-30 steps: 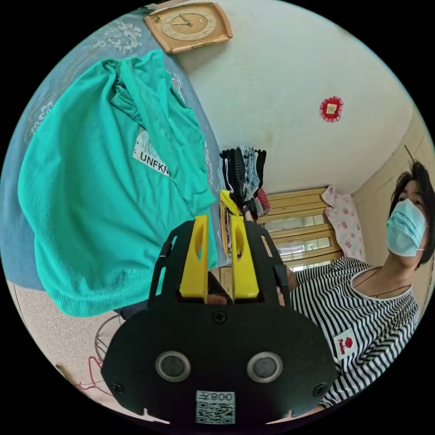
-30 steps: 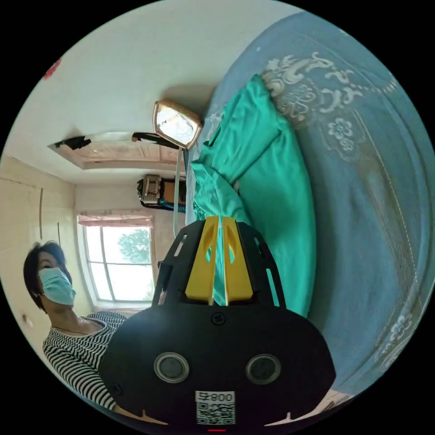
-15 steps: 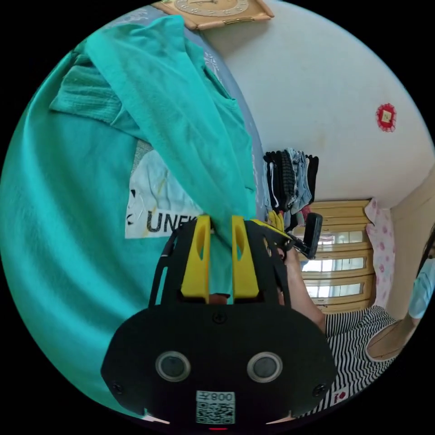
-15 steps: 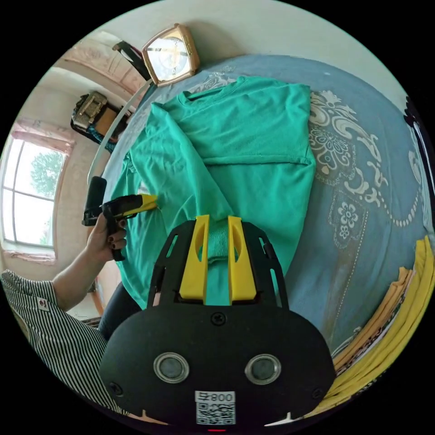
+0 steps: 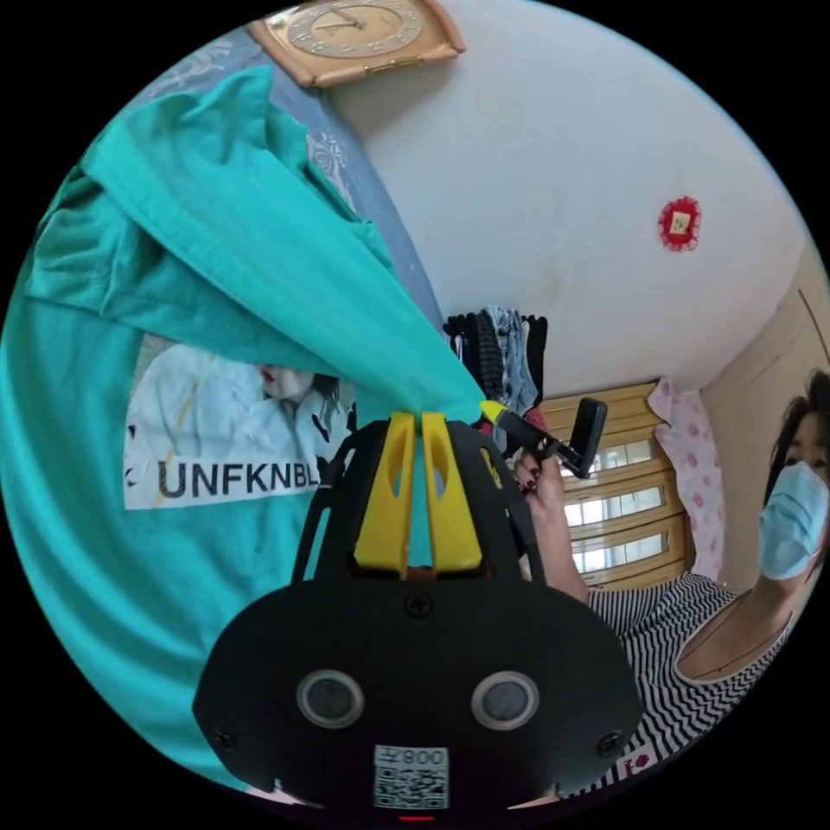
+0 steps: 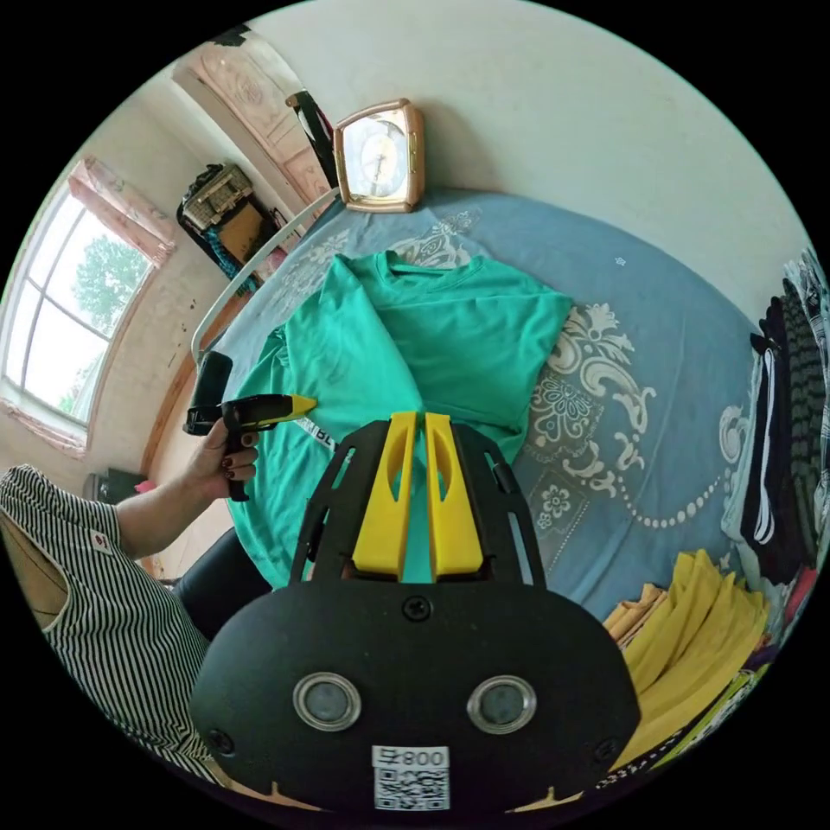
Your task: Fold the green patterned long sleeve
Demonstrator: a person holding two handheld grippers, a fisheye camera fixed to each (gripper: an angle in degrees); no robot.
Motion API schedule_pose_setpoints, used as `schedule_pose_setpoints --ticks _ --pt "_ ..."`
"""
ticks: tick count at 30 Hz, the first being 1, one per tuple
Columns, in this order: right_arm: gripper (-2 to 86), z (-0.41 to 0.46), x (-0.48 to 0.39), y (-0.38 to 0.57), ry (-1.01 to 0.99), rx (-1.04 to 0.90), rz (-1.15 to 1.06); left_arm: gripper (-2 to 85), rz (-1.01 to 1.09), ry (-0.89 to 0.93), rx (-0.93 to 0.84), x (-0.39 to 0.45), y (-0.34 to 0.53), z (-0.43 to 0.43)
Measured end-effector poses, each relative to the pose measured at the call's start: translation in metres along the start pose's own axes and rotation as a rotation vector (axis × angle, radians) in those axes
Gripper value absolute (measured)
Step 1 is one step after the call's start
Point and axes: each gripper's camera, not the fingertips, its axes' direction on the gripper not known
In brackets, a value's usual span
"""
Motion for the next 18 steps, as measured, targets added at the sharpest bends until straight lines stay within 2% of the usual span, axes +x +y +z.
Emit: schedule_pose_setpoints --ticks 2,5,10,12,14,18 --pt "2.0 0.029 0.016 -0.006 0.054 -0.045 0.041 2.4 -0.016 -0.023 -0.051 -0.020 -0.001 0.026" --pt "1.9 0.073 0.040 -0.012 -0.007 -0.160 0.144 3.4 -0.082 -0.028 -0.067 -0.043 0.007 0.034" --pt "1.3 0.065 0.036 -0.019 -0.011 -0.013 0.161 5.0 0.027 -0.076 -0.015 -0.021 0.023 -0.018" --pt "1.0 0.065 0.031 -0.023 0.019 0.003 0.170 6.2 0.090 -0.176 0.023 -0.008 0.015 -0.049" --pt "1.0 0.065 0.021 -0.032 0.053 0.032 0.145 8.1 0.159 -0.352 0.088 0.006 -0.009 -0.091" --pt "2.3 0.072 0.002 -0.058 0.011 0.103 0.092 9.9 0.210 -0.656 0.152 0.015 -0.049 -0.129"
